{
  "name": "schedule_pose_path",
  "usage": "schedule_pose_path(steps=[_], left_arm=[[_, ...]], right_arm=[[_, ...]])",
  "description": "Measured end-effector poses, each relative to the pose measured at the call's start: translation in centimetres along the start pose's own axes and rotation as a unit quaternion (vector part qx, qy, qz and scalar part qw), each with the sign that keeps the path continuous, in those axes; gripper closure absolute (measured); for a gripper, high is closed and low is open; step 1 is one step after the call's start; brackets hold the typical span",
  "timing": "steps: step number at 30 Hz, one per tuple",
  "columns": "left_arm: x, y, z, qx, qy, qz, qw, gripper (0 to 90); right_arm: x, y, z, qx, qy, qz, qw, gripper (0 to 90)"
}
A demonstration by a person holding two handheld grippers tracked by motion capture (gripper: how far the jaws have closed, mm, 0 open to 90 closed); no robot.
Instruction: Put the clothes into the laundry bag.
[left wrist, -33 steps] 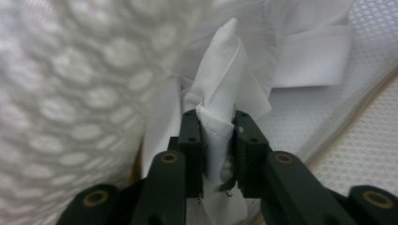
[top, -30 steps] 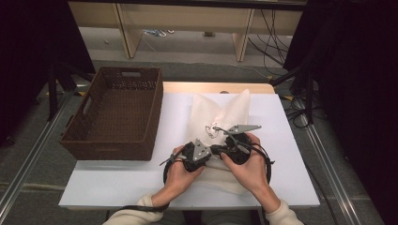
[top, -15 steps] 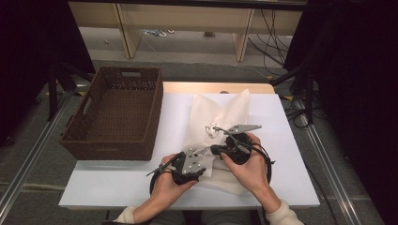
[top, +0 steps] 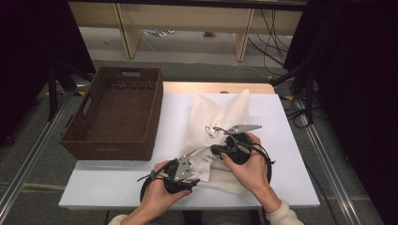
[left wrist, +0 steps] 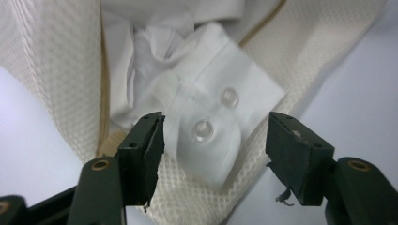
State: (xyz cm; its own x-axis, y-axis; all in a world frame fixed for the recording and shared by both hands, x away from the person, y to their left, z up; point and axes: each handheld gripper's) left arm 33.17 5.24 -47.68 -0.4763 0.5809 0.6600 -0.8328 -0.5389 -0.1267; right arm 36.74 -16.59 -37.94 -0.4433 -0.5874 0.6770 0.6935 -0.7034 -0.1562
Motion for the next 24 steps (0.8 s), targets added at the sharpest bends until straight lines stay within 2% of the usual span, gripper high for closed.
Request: schedule_pose_path(steps=[2, 3, 5, 7, 9, 12, 13, 16, 18, 19, 21, 23, 24], left_arm=[[-0.4, 0.0, -0.1, 0.002, -0.006, -0.003, 1.0000, 39.8], [-0.6, -0.1, -0.1, -0.002, -0.010, -0.006, 0.9999, 41.5], [-1.1, -0.2, -0.1, -0.009, -0.018, -0.007, 0.9998, 45.0], [-1.5, -0.1, -0.1, -0.003, -0.018, -0.014, 0.9997, 50.3], [-1.8, -0.3, 0.0, -0.001, -0.021, -0.019, 0.9996, 53.5], [-2.1, -0.5, 0.2, 0.006, -0.025, -0.022, 0.9994, 59.5], [-2.2, -0.6, 0.2, 0.003, -0.028, -0.020, 0.9994, 62.4], [-2.5, -0.8, 0.5, 0.004, -0.030, -0.020, 0.9994, 71.3], [-2.8, -0.8, 0.6, 0.012, -0.022, -0.017, 0.9995, 78.9], [-2.8, -0.9, 0.7, 0.009, -0.026, -0.014, 0.9995, 80.7], [-3.1, -0.9, 1.0, 0.026, -0.006, -0.016, 0.9995, 82.1], [-3.4, -1.0, 1.5, 0.028, 0.005, -0.010, 0.9995, 82.5], [-3.7, -0.9, 1.6, 0.042, 0.021, -0.010, 0.9989, 82.5]], right_arm=[[-0.1, 0.0, 0.0, 0.000, 0.000, -0.002, 1.0000, 88.4], [-0.2, 0.0, 0.0, 0.003, 0.008, 0.001, 1.0000, 88.4], [-0.1, -0.1, 0.0, 0.000, 0.002, -0.005, 1.0000, 88.4], [-0.1, -0.1, 0.0, -0.002, 0.002, -0.006, 1.0000, 88.4], [-0.2, 0.0, -0.1, 0.005, 0.008, -0.006, 0.9999, 88.4], [-0.2, 0.0, -0.1, 0.005, 0.007, -0.006, 0.9999, 88.4], [-0.1, -0.1, 0.0, 0.000, 0.002, -0.004, 1.0000, 88.4], [-0.2, -0.1, 0.0, 0.003, 0.004, -0.003, 1.0000, 88.4], [-0.2, -0.2, 0.0, -0.003, 0.003, -0.005, 1.0000, 88.4], [-0.2, -0.3, 0.0, -0.007, 0.001, -0.005, 1.0000, 88.4], [-0.1, -0.2, 0.0, -0.005, 0.000, -0.003, 1.0000, 88.4], [-0.2, -0.1, 0.0, 0.001, 0.004, -0.005, 1.0000, 88.4], [-0.2, 0.0, 0.0, 0.007, 0.004, -0.004, 1.0000, 88.4]])
Point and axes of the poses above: each handheld gripper's, and its own axes: x roughly backward along the jaws, z roughly out of its top, y roughly to its right, and after that the axes turned 3 degrees about x, right-handed
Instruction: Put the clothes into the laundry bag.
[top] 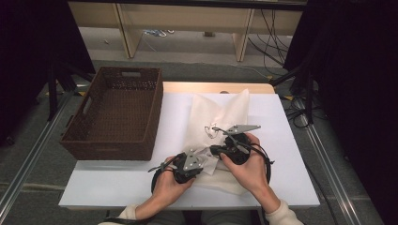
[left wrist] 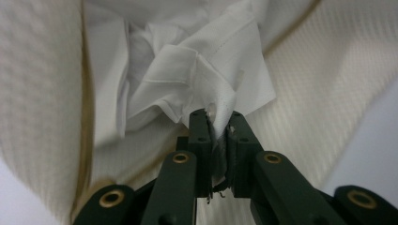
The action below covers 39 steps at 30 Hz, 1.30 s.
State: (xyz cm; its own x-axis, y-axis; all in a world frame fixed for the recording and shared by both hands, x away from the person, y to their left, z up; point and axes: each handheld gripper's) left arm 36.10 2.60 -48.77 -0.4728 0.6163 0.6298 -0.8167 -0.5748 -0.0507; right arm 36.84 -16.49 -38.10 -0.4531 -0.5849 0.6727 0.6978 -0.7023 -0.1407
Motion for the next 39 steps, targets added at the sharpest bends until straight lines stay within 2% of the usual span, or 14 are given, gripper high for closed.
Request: schedule_pose_path(steps=[7, 9, 13, 15, 16, 19, 22, 23, 24, 25, 28, 29, 32, 39], left_arm=[[-1.8, -0.1, 1.2, 0.009, 0.008, 0.008, 0.9999, 82.3], [-2.4, -0.1, 1.3, 0.010, 0.021, 0.024, 0.9995, 82.3], [-3.3, -0.2, 1.6, 0.016, 0.039, 0.028, 0.9987, 82.1], [-3.5, -0.3, 1.7, 0.009, 0.032, 0.038, 0.9987, 81.7], [-4.0, -0.1, 1.6, 0.026, 0.053, 0.037, 0.9975, 81.3], [-4.0, -0.2, 1.4, 0.007, 0.027, 0.028, 0.9992, 78.3], [-3.5, 0.0, 1.3, 0.015, 0.025, 0.020, 0.9994, 76.8], [-3.2, -0.2, 1.3, -0.007, 0.004, 0.012, 0.9999, 76.5], [-3.1, -0.4, 1.3, -0.012, -0.003, 0.008, 0.9999, 75.7], [-3.2, -0.3, 1.2, 0.005, 0.008, 0.008, 0.9999, 75.3], [-3.0, -0.6, 1.3, 0.001, -0.003, 0.001, 1.0000, 72.7], [-3.2, -0.3, 1.4, 0.027, 0.016, 0.008, 0.9995, 71.0], [-2.6, -0.6, 1.5, 0.005, -0.013, -0.001, 0.9999, 63.4], [-1.3, -0.4, 1.4, -0.012, -0.018, 0.007, 0.9998, 51.4]], right_arm=[[0.1, 0.0, 0.0, -0.008, 0.000, 0.000, 1.0000, 88.4], [0.0, -0.2, -0.1, -0.016, 0.015, -0.004, 0.9998, 88.4], [0.2, 0.0, 0.0, -0.010, 0.003, -0.002, 0.9999, 88.4], [0.2, 0.0, 0.0, -0.014, 0.003, 0.000, 0.9999, 88.4], [0.2, 0.1, 0.0, -0.011, 0.004, -0.001, 0.9999, 88.4], [0.2, 0.2, 0.0, -0.008, 0.004, -0.001, 1.0000, 88.4], [0.2, 0.3, 0.0, 0.000, 0.009, -0.002, 1.0000, 88.4], [0.3, 0.2, 0.0, -0.014, 0.005, -0.002, 0.9999, 88.4], [0.2, 0.3, 0.0, -0.006, 0.007, -0.003, 0.9999, 88.4], [0.2, 0.1, 0.0, -0.013, 0.004, 0.000, 0.9999, 88.4], [0.2, 0.0, 0.0, -0.012, 0.002, -0.003, 0.9999, 88.4], [0.2, 0.0, 0.0, -0.012, 0.003, -0.002, 0.9999, 88.4], [0.2, 0.2, 0.0, -0.009, 0.005, 0.001, 0.9999, 88.4], [0.2, 0.1, 0.0, -0.010, 0.003, 0.001, 0.9999, 88.3]])
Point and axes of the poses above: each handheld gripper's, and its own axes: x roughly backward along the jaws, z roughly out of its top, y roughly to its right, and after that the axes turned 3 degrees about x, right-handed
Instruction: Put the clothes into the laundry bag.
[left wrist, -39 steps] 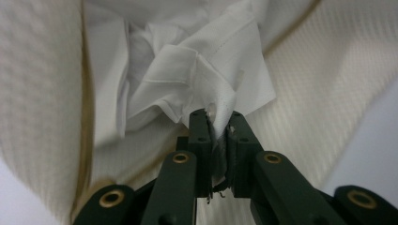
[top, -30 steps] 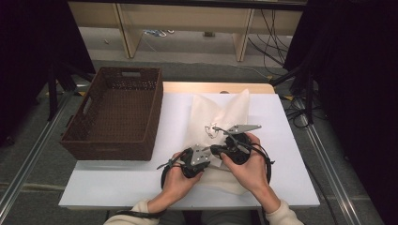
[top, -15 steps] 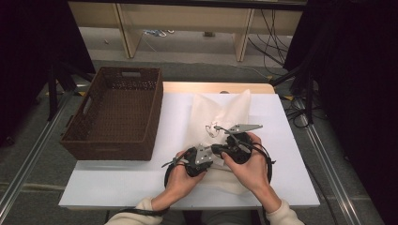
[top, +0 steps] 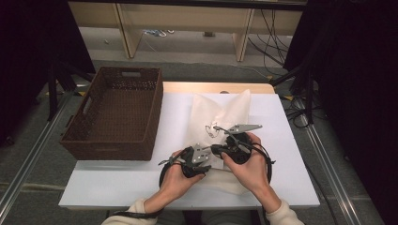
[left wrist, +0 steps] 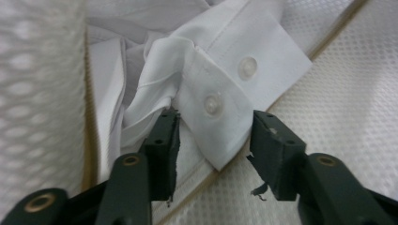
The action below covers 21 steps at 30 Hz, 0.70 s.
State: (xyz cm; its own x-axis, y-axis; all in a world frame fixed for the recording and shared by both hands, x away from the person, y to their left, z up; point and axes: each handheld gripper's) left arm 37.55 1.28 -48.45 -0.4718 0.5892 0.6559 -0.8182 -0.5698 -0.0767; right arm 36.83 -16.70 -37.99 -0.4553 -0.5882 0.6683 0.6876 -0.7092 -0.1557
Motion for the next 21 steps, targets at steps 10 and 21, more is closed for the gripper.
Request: schedule_pose_path(steps=[10, 21], left_arm=[[2.9, 1.4, -1.2, -0.013, -0.007, -0.019, 0.9997, 51.3], [1.4, 1.2, -1.8, 0.021, -0.036, -0.044, 0.9982, 49.8]], right_arm=[[0.0, 0.0, 0.0, 0.000, -0.001, -0.001, 1.0000, 88.3], [-0.1, 0.0, 0.0, 0.003, -0.002, 0.001, 1.0000, 88.2]])
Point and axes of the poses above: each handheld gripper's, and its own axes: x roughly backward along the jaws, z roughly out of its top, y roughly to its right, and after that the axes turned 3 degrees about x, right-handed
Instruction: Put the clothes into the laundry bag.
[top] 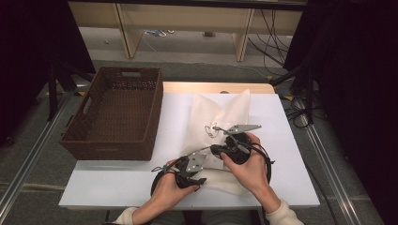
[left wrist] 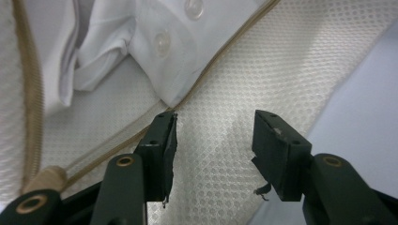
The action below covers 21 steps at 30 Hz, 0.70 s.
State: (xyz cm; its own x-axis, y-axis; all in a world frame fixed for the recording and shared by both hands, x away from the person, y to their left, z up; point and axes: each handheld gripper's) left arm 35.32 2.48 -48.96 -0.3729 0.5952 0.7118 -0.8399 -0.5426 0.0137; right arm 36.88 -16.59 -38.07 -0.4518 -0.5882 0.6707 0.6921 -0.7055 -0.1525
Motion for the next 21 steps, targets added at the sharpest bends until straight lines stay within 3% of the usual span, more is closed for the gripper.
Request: schedule_pose_path(steps=[2, 5, 6, 8, 12, 14, 16, 17, 18, 21], left_arm=[[-0.1, -0.2, 0.1, 0.003, -0.004, -0.006, 1.0000, 50.4], [-0.1, -0.5, 0.2, 0.019, -0.006, -0.019, 0.9996, 52.9], [-0.2, -0.6, 0.2, 0.018, -0.007, -0.021, 0.9996, 53.7], [-0.2, -0.8, 0.3, 0.017, -0.014, -0.022, 0.9995, 55.4], [-0.2, -1.6, 0.3, 0.025, -0.012, -0.038, 0.9989, 65.8], [-0.2, -1.6, 0.3, 0.028, -0.011, -0.034, 0.9990, 69.6], [-0.2, -1.5, 0.3, 0.024, -0.010, -0.029, 0.9992, 70.8], [-0.2, -1.4, 0.3, 0.020, -0.014, -0.024, 0.9994, 71.8], [-0.2, -1.2, 0.4, 0.018, -0.014, -0.025, 0.9994, 73.0], [-0.3, -1.0, 0.4, 0.016, -0.016, -0.023, 0.9995, 80.3]], right_arm=[[0.1, -0.1, 0.0, -0.008, -0.003, -0.003, 1.0000, 88.2], [0.0, 0.0, 0.0, 0.000, -0.001, 0.000, 1.0000, 88.2], [-0.2, -0.1, -0.1, -0.003, 0.012, -0.003, 0.9999, 88.1], [-0.1, -0.2, -0.1, -0.008, 0.010, -0.005, 0.9999, 88.1], [0.1, -0.2, 0.0, -0.004, -0.004, -0.002, 1.0000, 88.1], [-0.1, -0.3, -0.1, -0.010, 0.009, -0.005, 0.9999, 88.1], [-0.2, -0.1, -0.1, 0.001, 0.011, -0.005, 0.9999, 88.1], [-0.2, -0.2, -0.1, -0.007, 0.009, -0.005, 0.9999, 88.1], [0.0, -0.1, 0.0, 0.003, -0.003, -0.002, 1.0000, 88.1], [-0.2, -0.1, 0.0, 0.011, -0.002, 0.000, 0.9999, 88.1]])
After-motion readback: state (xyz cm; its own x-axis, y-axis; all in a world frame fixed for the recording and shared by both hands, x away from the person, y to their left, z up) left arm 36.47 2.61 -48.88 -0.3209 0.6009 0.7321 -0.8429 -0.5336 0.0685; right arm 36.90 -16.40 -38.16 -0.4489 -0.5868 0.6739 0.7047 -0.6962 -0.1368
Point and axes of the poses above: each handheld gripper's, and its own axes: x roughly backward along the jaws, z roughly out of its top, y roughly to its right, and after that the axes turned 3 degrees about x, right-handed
